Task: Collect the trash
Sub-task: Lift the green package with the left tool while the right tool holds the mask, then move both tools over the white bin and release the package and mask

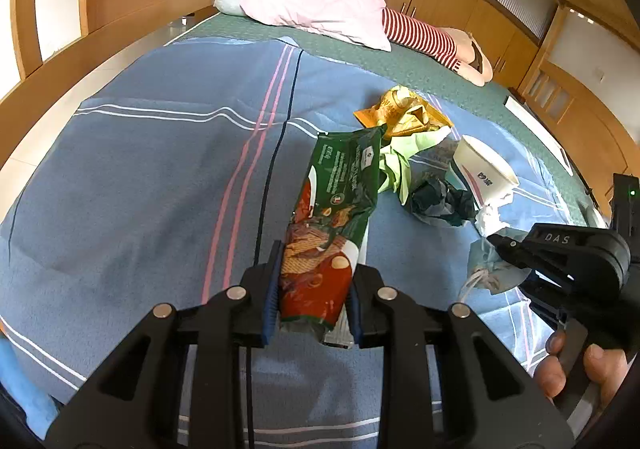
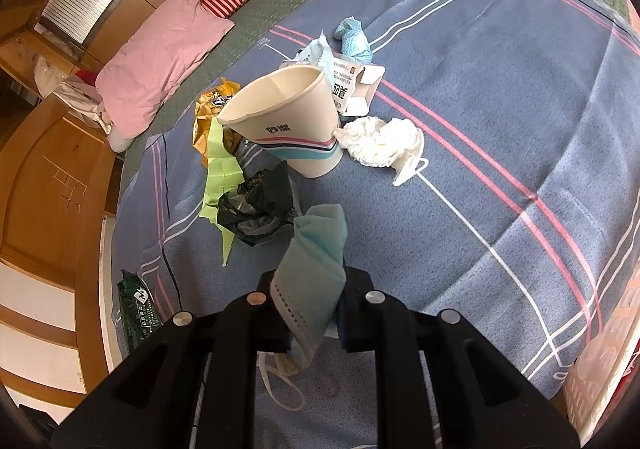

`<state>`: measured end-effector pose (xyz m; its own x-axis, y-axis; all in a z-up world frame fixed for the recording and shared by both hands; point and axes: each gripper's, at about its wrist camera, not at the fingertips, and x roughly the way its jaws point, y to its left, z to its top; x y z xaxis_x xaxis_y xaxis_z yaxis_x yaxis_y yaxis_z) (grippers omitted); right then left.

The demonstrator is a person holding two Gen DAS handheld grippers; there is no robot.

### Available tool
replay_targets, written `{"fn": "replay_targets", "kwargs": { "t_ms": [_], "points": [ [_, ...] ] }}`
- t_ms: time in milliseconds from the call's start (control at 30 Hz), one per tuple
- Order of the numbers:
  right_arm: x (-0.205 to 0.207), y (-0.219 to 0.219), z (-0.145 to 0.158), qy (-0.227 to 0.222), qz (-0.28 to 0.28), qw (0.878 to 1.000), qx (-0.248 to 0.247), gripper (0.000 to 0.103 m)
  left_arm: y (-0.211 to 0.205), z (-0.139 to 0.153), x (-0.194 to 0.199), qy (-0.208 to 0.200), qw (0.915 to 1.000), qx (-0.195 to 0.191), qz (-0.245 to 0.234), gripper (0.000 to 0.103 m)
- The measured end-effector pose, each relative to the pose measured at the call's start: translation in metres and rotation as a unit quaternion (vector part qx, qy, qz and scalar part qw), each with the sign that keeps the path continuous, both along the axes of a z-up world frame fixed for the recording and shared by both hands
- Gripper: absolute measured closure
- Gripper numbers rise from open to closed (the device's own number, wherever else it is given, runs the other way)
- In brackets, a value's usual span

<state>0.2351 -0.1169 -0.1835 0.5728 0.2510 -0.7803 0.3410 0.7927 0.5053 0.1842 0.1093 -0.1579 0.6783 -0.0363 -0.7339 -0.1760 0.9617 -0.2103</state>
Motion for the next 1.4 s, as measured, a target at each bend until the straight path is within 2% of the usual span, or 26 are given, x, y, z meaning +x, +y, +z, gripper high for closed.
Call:
{"fn": "replay_targets", "kwargs": {
  "t_ms": [767,833,900,1000,1067,1200,1267,1300,1367,1400],
  "points": [
    [-0.001,0.0,-0.001,-0.002,0.002,1.0,0.005,0.086,0.004,0.006,-0.007,-0.009,0.9999,-0.008,-0.005,0.075],
    [-0.004,-0.002,0.002,-0.014,0.004,1.0,0.019,0.086,0.003,0.007,-0.006,-0.012,0.9999,-0.009,-0.007,0.075],
    [-0.017,-0.01,0.014,-0.057,0.014,0.997,0.046,0.086,0.004,0.009,-0.007,-0.018,0.9997,-0.015,-0.01,0.075],
    [-0.043,-0.028,0.039,-0.091,0.03,0.995,0.025,0.086,0.001,0.016,-0.009,-0.033,0.9989,-0.024,-0.025,0.075],
    [-0.06,-0.045,0.057,-0.096,0.055,0.994,0.006,0.086,-0.005,0.02,-0.01,-0.041,0.9975,-0.038,-0.042,0.075],
    [-0.097,-0.091,0.083,-0.06,0.087,0.992,-0.075,0.086,-0.02,0.026,-0.014,-0.05,0.9876,-0.102,-0.109,0.075],
    [-0.123,-0.121,0.085,-0.014,0.079,0.989,-0.121,0.086,-0.032,0.032,-0.022,-0.057,0.9806,-0.12,-0.144,0.075],
    [-0.132,-0.133,0.083,0.007,0.075,0.988,-0.136,0.086,-0.043,0.038,-0.029,-0.065,0.9745,-0.129,-0.172,0.075],
    [-0.152,-0.157,0.07,0.065,0.072,0.982,-0.16,0.086,-0.06,0.044,-0.037,-0.073,0.9656,-0.138,-0.208,0.075],
    [-0.161,-0.166,0.06,0.104,0.078,0.977,-0.169,0.082,-0.072,0.047,-0.042,-0.076,0.9593,-0.14,-0.233,0.075]
  ]
}}
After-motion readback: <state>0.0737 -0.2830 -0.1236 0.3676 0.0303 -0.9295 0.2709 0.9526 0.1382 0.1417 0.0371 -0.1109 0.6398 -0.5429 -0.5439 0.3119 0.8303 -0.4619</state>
